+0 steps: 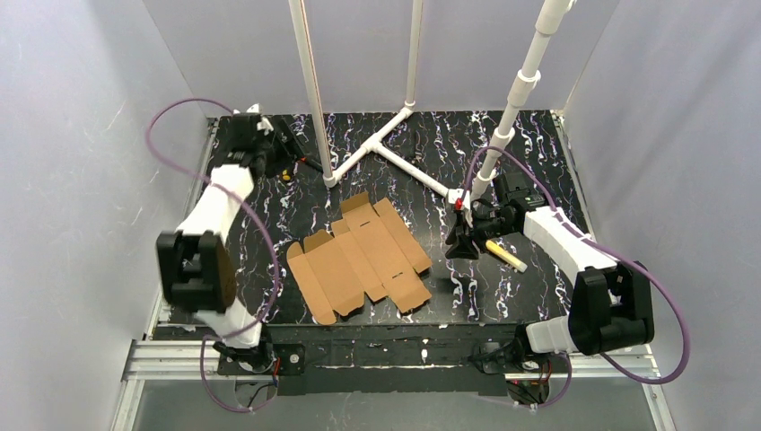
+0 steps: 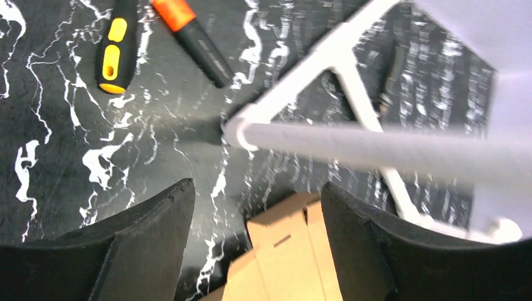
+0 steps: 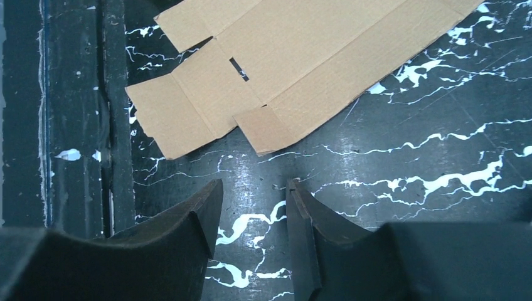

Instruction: Fold the paper box

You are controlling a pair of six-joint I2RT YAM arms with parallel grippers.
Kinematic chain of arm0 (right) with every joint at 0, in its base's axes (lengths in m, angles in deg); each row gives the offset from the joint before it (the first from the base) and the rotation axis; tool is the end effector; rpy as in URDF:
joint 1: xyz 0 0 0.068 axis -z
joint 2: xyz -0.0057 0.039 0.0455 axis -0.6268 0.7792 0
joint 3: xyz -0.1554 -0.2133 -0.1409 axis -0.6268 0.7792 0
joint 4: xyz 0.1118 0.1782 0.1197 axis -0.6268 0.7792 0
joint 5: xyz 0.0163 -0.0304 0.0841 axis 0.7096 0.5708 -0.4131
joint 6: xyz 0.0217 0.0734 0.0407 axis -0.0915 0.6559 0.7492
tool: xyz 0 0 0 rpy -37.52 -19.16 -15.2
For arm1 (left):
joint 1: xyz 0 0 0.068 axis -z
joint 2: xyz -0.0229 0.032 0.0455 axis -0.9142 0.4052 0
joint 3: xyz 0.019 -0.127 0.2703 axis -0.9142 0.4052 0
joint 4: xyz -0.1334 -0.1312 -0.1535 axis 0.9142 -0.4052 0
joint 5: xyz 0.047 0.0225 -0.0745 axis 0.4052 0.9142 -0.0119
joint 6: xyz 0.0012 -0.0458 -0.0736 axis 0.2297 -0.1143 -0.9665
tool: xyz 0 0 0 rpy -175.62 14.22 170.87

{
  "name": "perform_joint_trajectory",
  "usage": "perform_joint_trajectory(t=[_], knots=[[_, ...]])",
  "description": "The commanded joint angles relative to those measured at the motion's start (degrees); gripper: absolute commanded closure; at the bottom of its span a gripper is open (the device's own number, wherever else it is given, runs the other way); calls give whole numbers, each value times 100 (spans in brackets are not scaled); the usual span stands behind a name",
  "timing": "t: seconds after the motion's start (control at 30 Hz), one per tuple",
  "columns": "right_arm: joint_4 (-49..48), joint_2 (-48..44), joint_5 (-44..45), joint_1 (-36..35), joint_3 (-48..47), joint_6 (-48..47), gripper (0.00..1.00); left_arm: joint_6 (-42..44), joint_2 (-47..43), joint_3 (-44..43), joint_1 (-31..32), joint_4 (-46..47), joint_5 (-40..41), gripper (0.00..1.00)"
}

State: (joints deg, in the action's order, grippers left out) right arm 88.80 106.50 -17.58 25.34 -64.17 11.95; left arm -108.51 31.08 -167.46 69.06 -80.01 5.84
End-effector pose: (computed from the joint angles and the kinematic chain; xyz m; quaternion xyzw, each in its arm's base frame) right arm 0.2144 0.1137 0.2424 -0.5787 0.6663 0.3309 0.3343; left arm 0.4210 -0.0338 0.3076 -0.1903 0.8615 -0.2085 0.4221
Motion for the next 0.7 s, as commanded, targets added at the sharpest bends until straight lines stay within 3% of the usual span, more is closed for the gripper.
perform_joint_trajectory(t=[0.0,0.13,0.23,0.33,0.53,0.67], knots=[[259,222,-306,-51,-275,-131,49,358,-1536,1959,-179,1418,-1468,28],[283,301,-357,-102,-264,-164,47,181,-2791,3626,-157,2416,-2626,25],[259,340,-375,-118,-228,-174,45,380,-3389,4330,136,2699,-2959,19],[222,396,-361,-149,-194,-185,45,794,-3578,4554,443,2723,-2694,13],[199,423,-280,-164,-160,-211,44,1302,-3167,4301,636,2596,-1972,12],[178,439,-278,-164,-153,-211,44,2382,-2933,3798,1108,1224,-837,11]])
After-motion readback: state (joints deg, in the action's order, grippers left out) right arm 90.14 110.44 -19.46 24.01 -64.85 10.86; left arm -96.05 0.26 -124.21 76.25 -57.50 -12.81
